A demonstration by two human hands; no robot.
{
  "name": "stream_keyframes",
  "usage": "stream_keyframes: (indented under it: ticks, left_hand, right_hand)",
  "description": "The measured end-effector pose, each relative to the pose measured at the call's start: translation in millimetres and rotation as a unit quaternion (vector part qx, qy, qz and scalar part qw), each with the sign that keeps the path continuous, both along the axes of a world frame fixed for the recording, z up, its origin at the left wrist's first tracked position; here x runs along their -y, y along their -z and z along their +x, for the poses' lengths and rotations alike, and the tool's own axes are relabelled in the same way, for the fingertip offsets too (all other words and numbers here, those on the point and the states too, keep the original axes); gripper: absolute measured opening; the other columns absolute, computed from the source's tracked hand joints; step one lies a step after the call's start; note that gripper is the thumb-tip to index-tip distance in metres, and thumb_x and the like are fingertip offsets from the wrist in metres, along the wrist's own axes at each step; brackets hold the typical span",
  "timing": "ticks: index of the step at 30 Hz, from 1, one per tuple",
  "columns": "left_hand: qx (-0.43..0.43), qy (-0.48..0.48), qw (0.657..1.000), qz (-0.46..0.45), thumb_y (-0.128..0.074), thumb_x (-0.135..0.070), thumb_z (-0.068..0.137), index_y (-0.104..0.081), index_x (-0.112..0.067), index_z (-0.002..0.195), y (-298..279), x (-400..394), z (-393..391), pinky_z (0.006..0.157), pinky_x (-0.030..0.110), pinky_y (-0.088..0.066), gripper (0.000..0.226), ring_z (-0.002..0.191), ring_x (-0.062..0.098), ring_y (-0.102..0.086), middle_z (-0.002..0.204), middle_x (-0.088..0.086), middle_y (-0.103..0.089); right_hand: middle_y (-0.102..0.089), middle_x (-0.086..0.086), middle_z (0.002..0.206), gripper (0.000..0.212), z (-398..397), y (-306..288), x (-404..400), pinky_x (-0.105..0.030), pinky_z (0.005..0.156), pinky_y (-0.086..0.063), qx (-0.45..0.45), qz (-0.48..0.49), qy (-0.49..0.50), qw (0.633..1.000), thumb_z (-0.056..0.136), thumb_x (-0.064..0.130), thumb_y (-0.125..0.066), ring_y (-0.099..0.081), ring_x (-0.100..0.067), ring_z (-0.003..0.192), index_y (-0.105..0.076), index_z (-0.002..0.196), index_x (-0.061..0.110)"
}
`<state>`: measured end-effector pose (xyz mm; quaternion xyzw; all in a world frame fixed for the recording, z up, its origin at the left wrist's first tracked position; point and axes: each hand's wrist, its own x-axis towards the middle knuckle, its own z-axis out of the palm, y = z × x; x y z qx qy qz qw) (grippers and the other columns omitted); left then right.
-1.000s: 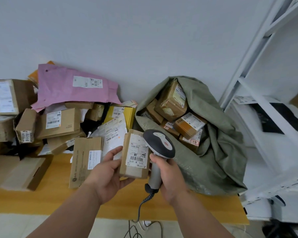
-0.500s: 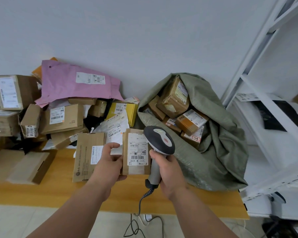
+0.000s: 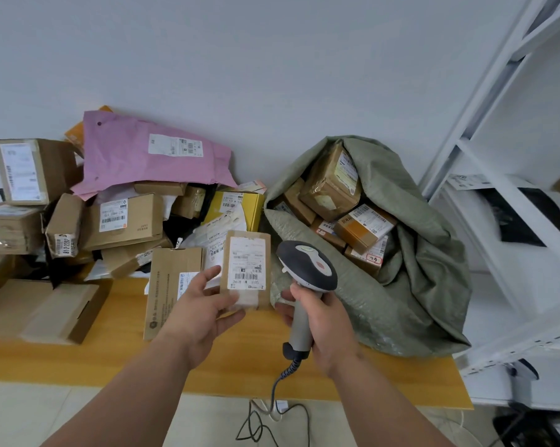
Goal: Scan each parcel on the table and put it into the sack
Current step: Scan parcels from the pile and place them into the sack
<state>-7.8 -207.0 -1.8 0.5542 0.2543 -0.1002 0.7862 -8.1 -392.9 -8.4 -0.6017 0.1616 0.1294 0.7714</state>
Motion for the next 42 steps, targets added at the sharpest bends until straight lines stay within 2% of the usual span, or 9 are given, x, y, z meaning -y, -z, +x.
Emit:
stream_keyframes:
  ticks: [3, 6, 8, 11, 14, 27, 34, 38, 42]
  left_hand:
    - [0.003, -0.024, 1.000, 0.011, -0.063, 0.004, 0.091, -0.046, -0.020, 0.137, 7, -6, 6, 0.089, 0.048, -0.054, 0.055, 0.109, 0.026, -0.065, 0.117, 0.005, -0.069]
    - [0.018, -0.042, 0.999, 0.009, -0.063, 0.005, 0.090, -0.052, -0.016, 0.131, 9, -7, 11, 0.087, 0.036, -0.052, 0.048, 0.106, 0.021, -0.065, 0.112, 0.003, -0.071]
    - [0.030, -0.045, 0.999, 0.002, -0.062, 0.006, 0.090, -0.058, -0.014, 0.123, 8, -6, 13, 0.084, 0.030, -0.050, 0.039, 0.104, 0.020, -0.067, 0.104, 0.002, -0.074]
    - [0.035, -0.052, 0.998, 0.002, -0.063, 0.005, 0.089, -0.062, -0.015, 0.116, 10, -5, 16, 0.088, 0.032, -0.051, 0.034, 0.106, 0.022, -0.067, 0.104, 0.005, -0.075]
    - [0.040, -0.055, 0.998, 0.011, -0.064, 0.004, 0.089, -0.062, -0.016, 0.117, 11, -5, 18, 0.090, 0.033, -0.052, 0.035, 0.106, 0.023, -0.068, 0.102, 0.005, -0.075]
    - [0.049, -0.043, 0.997, 0.028, -0.064, 0.005, 0.088, -0.060, -0.014, 0.121, 9, 10, 24, 0.092, 0.033, -0.052, 0.038, 0.103, 0.022, -0.068, 0.105, 0.008, -0.073]
    - [0.051, -0.045, 0.997, 0.032, -0.063, 0.007, 0.089, -0.060, -0.020, 0.103, 2, 27, 26, 0.096, 0.035, -0.050, 0.030, 0.101, 0.022, -0.066, 0.106, 0.009, -0.070]
    - [0.054, -0.039, 0.997, 0.036, -0.064, 0.006, 0.089, -0.061, -0.014, 0.112, 2, 40, 30, 0.088, 0.028, -0.051, 0.031, 0.099, 0.020, -0.068, 0.107, 0.010, -0.071]
    - [0.058, -0.026, 0.996, 0.060, -0.064, 0.003, 0.090, -0.063, -0.018, 0.108, 1, 57, 38, 0.087, 0.028, -0.052, 0.028, 0.100, 0.019, -0.068, 0.105, 0.007, -0.072]
  right_hand:
    - [-0.073, -0.019, 0.086, 0.013, -4, -8, 4, -0.040, 0.072, -0.054, 0.015, -0.017, -0.040, 0.999, 0.095, 0.019, -0.062, -0.073, -0.030, 0.079, -0.065, 0.106, 0.013]
    - [-0.066, -0.019, 0.076, 0.014, -9, -15, 4, -0.035, 0.061, -0.050, 0.020, -0.011, -0.080, 0.997, 0.096, 0.018, -0.060, -0.068, -0.032, 0.067, -0.063, 0.100, 0.006]
    - [-0.065, -0.018, 0.074, 0.023, -11, -18, 2, -0.033, 0.057, -0.049, 0.022, -0.009, -0.100, 0.995, 0.091, 0.023, -0.065, -0.064, -0.032, 0.063, -0.063, 0.100, 0.002]
    - [-0.065, -0.017, 0.072, 0.043, -12, -20, 0, -0.032, 0.056, -0.049, 0.022, -0.013, -0.123, 0.992, 0.077, 0.032, -0.064, -0.062, -0.030, 0.060, -0.061, 0.104, -0.001]
    - [-0.064, -0.016, 0.071, 0.047, -12, -22, 1, -0.033, 0.056, -0.048, 0.023, -0.018, -0.129, 0.991, 0.075, 0.033, -0.064, -0.061, -0.028, 0.057, -0.060, 0.106, -0.003]
    - [-0.062, -0.015, 0.067, 0.038, -3, -20, 15, -0.031, 0.054, -0.049, 0.015, -0.019, -0.134, 0.991, 0.075, 0.031, -0.064, -0.058, -0.028, 0.053, -0.061, 0.098, 0.002]
    - [-0.063, -0.014, 0.065, 0.034, 0, -20, 29, -0.030, 0.053, -0.048, 0.015, -0.010, -0.121, 0.993, 0.075, 0.031, -0.063, -0.059, -0.027, 0.052, -0.063, 0.099, 0.007]
    - [-0.063, -0.014, 0.066, 0.017, 3, -18, 42, -0.029, 0.051, -0.047, 0.022, -0.009, -0.099, 0.995, 0.090, 0.021, -0.064, -0.060, -0.028, 0.054, -0.064, 0.099, 0.007]
    - [-0.065, -0.015, 0.069, 0.013, 9, -13, 60, -0.031, 0.054, -0.048, 0.018, -0.038, -0.069, 0.997, 0.097, 0.015, -0.059, -0.063, -0.029, 0.059, -0.063, 0.103, 0.005]
